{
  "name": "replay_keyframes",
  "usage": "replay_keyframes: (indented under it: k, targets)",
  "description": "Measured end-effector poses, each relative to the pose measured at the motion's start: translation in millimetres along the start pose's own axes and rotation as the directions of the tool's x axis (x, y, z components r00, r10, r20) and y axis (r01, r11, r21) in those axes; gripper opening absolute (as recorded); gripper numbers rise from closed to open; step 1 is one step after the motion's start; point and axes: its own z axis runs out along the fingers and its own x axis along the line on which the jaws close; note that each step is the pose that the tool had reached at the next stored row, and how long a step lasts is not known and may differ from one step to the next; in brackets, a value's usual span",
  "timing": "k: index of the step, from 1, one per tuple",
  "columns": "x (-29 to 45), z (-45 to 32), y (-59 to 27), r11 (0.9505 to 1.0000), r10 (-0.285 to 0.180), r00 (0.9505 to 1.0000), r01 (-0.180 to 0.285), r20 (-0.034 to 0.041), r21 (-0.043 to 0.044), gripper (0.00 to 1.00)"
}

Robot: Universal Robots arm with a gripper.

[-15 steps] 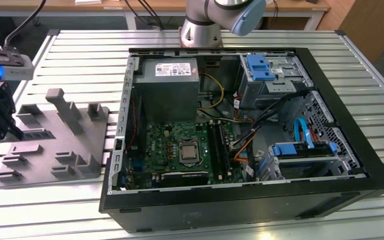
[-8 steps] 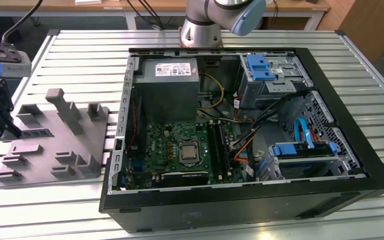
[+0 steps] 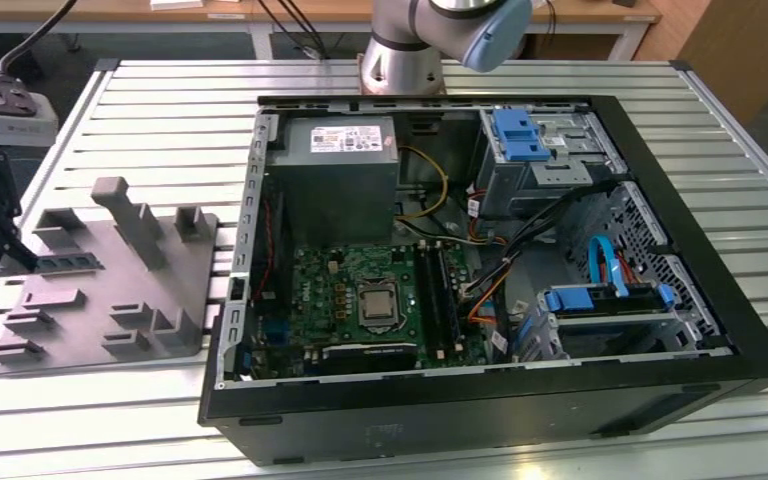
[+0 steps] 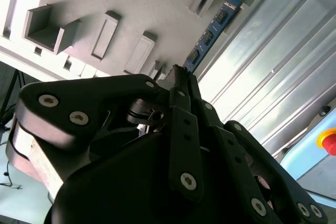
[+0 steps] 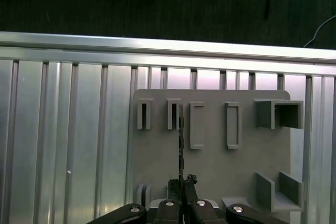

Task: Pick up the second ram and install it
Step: 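Pick up the second ram and move it above second insertion slot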

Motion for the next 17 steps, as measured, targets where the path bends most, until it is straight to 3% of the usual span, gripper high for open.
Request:
replay_keyframes:
  k: [17]
  targets:
    - [-0.4,-16.4,0.1,1.0,0.0,1.0,0.0,0.0,0.0,0.14]
